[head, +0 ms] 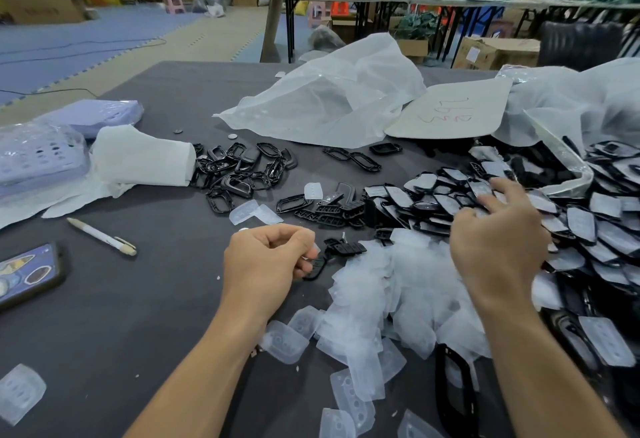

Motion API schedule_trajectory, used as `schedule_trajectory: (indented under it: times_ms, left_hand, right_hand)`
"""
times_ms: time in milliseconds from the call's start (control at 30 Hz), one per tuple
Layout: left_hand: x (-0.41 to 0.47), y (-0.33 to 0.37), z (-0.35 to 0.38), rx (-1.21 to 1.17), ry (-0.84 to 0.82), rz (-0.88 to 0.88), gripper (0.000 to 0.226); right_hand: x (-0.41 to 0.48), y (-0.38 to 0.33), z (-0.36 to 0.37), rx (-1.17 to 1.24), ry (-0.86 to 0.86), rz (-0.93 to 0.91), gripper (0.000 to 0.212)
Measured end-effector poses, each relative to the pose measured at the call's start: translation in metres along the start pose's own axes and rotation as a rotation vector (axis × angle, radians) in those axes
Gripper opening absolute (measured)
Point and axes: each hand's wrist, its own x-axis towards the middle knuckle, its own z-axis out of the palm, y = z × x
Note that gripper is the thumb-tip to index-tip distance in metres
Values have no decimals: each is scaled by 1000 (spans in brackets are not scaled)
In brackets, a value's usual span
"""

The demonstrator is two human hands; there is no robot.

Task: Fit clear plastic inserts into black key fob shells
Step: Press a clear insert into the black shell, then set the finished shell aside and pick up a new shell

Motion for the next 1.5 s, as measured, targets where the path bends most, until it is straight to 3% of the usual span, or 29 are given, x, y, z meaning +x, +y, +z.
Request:
schedule_trajectory:
  times_ms: [167,367,600,733,900,1033,1167,1367,1500]
  left_hand:
    - [4,-1,-1,120,104,75,17]
    - [41,9,-16,480,305,213,19]
    - [123,2,-21,820,71,171,52]
    - [136,6,-18,1009,86,250,40]
    - [116,19,-17,798,333,349,17]
    - [81,32,-9,132,224,168,15]
    - [42,30,-3,-215,104,25,24]
    - [8,7,-5,-194,-8,6,17]
    - [2,-7,-10,-67,28,67,27]
  right_hand:
    - [-38,-19,26,57,-272,-310,42]
    - [-51,-29,60,-39,-672,-359,47]
    - [-38,-39,101,-248,-778,-461,52]
    - [-40,-36,106,-243,-715,-492,43]
    - [-39,-33,107,-269,-621,-460,28]
    - [-41,-37,100,-158,-560,-427,16]
    - [-35,-47,86,68,-528,-279,9]
    - [-35,-48,73,26,-642,-233,16]
    - [-44,-40,65,101,-588,-204,17]
